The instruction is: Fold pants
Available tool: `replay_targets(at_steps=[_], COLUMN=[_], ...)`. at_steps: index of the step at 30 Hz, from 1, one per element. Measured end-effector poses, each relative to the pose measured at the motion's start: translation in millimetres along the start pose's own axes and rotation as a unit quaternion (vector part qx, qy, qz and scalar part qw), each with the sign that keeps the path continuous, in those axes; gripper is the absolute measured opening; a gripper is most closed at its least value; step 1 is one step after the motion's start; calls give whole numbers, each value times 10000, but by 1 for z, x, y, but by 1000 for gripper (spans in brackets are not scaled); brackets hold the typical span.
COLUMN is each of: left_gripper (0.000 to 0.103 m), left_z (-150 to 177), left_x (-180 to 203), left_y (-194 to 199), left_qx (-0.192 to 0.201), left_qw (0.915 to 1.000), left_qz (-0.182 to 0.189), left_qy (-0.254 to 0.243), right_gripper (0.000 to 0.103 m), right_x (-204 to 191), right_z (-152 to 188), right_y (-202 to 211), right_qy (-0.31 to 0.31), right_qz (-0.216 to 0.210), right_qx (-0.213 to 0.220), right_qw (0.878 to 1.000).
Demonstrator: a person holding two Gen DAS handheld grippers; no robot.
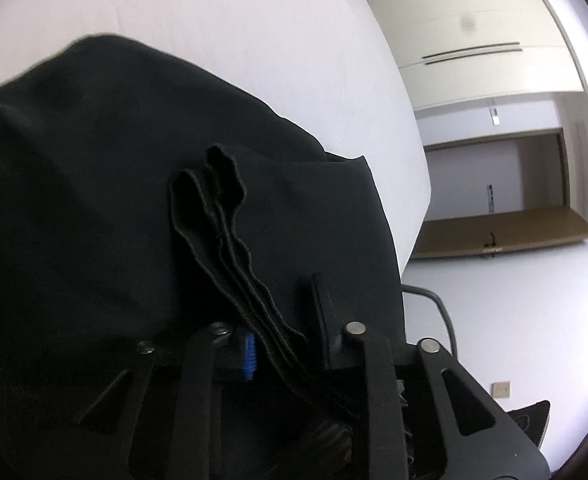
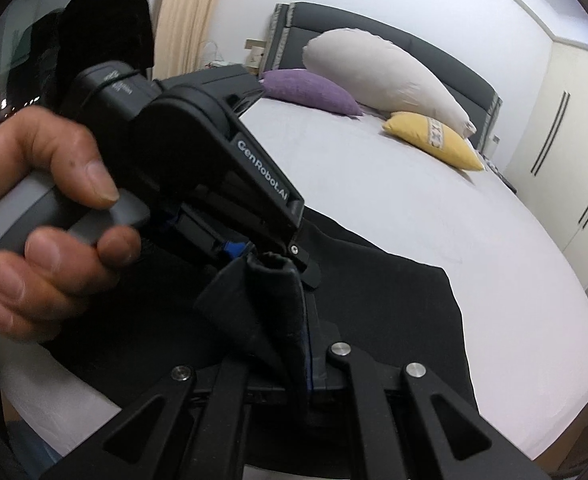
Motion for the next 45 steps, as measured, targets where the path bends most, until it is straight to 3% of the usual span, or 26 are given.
replay_targets(at_steps=[11, 21, 24, 26, 28, 30, 32, 33, 36, 38, 42, 44, 45], left_gripper=[12, 12, 12, 13, 17, 17, 17, 17, 17, 17, 17, 17, 17], left_z=[-1, 17, 16, 16, 17, 19, 18, 18, 21, 25, 37, 47, 49], left_x=[-32, -41, -39, -36, -35, -32, -27, -21, 10, 29, 33, 21, 20], left_y=[44, 22, 16, 19, 26, 39, 54, 59, 63, 50, -1, -33, -39], left_qx=[104, 211, 293, 352, 438, 618, 912, 1035, 1344, 1346, 886, 482, 549], left_qw=[9957, 9927, 9916, 9896, 9850, 9725, 9462, 9400, 9292, 9259, 9274, 9228, 9177], left_qz=[-632, -1012, -1087, -1225, -1493, -2048, -2887, -3021, -3109, -3096, -3183, -3381, -3475], left_qy=[-676, -626, -643, -667, -751, -923, -1141, -1204, -1482, -1697, -1756, -1784, -1847], right_gripper=[6, 8, 13, 19, 55, 66, 66, 66, 64, 63, 62, 62, 61], right_x=[-53, -90, -89, -80, -74, -65, -48, -28, 30, 73, 114, 117, 116], right_z=[-19, -7, 0, -4, -4, -3, -5, -8, -15, -22, -25, -20, -12], right_y=[-15, -41, -49, -48, -41, -26, -8, -1, -2, -13, -58, -83, -102], right_qy=[608, 956, 660, 368, 140, -202, -725, -1086, -1988, -2573, -3324, -3477, -3596], right_qz=[-410, -736, -918, -1177, -1560, -2232, -2954, -3277, -3553, -3851, -4234, -4211, -4240], right_qx=[-99, -565, -716, -781, -891, -956, -913, -841, -671, -510, -552, -732, -971], right_qw=[9973, 9911, 9910, 9893, 9836, 9699, 9483, 9347, 9109, 8848, 8409, 8346, 8255])
Point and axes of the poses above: each gripper's, at about its wrist camera, not at the fingertips, and y roughly against the way its jaws point, x to its right, z to its underside, the point moved 8 cm from there along -y, roughly the way its jaws point, and after that the axes turned 6 degrees about -z, right-handed, at the moved point
